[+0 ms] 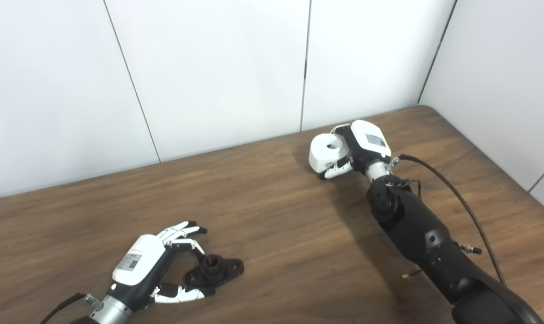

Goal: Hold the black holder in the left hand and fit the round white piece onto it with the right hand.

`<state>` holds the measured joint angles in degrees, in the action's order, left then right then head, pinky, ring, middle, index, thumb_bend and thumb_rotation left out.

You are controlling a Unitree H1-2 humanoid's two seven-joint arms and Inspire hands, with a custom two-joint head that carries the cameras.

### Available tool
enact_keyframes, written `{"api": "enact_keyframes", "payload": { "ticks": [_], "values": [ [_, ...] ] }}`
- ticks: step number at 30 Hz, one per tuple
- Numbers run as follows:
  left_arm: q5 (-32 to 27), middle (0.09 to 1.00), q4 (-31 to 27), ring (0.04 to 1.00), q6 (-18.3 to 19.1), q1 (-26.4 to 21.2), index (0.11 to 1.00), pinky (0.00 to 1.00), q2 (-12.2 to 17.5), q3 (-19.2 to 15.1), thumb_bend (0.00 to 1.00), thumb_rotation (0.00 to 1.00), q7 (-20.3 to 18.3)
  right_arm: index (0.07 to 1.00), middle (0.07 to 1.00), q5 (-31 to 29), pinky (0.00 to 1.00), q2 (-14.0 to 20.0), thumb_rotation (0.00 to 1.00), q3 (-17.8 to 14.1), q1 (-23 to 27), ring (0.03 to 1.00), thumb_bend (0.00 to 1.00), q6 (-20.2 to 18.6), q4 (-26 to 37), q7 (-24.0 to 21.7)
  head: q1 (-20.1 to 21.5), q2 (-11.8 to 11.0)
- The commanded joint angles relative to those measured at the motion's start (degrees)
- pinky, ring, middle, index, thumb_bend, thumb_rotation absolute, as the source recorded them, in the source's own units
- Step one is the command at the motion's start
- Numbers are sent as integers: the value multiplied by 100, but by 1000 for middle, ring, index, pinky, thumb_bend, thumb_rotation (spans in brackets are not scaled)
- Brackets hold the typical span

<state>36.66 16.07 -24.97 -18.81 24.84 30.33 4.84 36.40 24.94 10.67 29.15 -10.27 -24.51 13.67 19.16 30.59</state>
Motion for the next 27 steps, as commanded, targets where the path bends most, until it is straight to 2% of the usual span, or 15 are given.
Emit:
{"api": "enact_keyframes", "payload": {
  "ticks": [1, 9, 16, 27],
  "values": [
    [448, 838, 327, 905, 193, 420, 484, 860, 161, 257, 523, 50, -516, 481, 657, 47, 567, -15, 131, 31, 99, 684, 521, 144, 2, 56, 8, 3],
    [427, 845, 240, 908, 304, 430, 484, 875, 168, 232, 522, 50, -614, 481, 651, 72, 552, 81, 132, 67, -17, 671, 522, 249, 269, -20, -88, 48],
    [489, 842, 279, 907, 295, 403, 484, 872, 113, 268, 522, 50, -573, 480, 642, 68, 539, 104, 133, 128, -76, 653, 524, 364, 828, -271, -207, 103],
    [605, 854, 449, 914, 310, 332, 484, 886, 28, 311, 523, 53, -479, 481, 667, 160, 564, -84, 139, 311, -70, 678, 521, 16, 2427, -1447, -537, 259]
  ]
}}
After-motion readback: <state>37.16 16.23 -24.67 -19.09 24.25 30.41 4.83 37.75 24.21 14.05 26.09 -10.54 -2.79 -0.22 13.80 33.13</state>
